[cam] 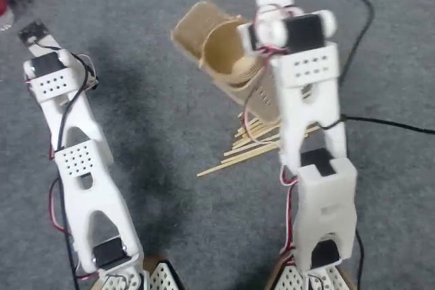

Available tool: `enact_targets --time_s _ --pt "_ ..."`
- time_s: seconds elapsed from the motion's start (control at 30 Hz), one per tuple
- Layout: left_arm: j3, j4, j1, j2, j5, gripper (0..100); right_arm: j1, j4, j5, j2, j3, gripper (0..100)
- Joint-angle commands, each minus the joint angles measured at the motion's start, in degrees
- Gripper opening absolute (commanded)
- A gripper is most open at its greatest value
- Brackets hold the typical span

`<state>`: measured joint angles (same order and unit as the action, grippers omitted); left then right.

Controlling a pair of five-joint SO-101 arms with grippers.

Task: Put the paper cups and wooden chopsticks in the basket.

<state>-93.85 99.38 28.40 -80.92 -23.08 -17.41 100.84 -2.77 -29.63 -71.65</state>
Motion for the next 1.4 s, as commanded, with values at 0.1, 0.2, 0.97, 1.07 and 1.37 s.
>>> enact_targets --time_s 0.1,0.2,0.97,1.07,1.37 --pt "-1.8 1.32 -0.35 1.23 -0.44 12 3.38 1.89 -0.97 7.52 4.75 0.6" --pt "-1.8 1.32 -0.44 1.23 -0.44 12 5.49 1.89 -0.97 8.22 4.31 0.6" --pt "-1.89 1.32 -0.44 1.23 -0.35 12 37.76 2.07 -11.78 34.15 23.56 0.6" --pt "-1.89 1.32 -0.44 1.23 -0.35 12 43.38 1.98 -14.68 34.68 27.25 0.6" --pt "-1.8 1.32 -0.53 1.23 -0.35 12 48.22 -1.8 -17.58 34.68 45.45 0.6"
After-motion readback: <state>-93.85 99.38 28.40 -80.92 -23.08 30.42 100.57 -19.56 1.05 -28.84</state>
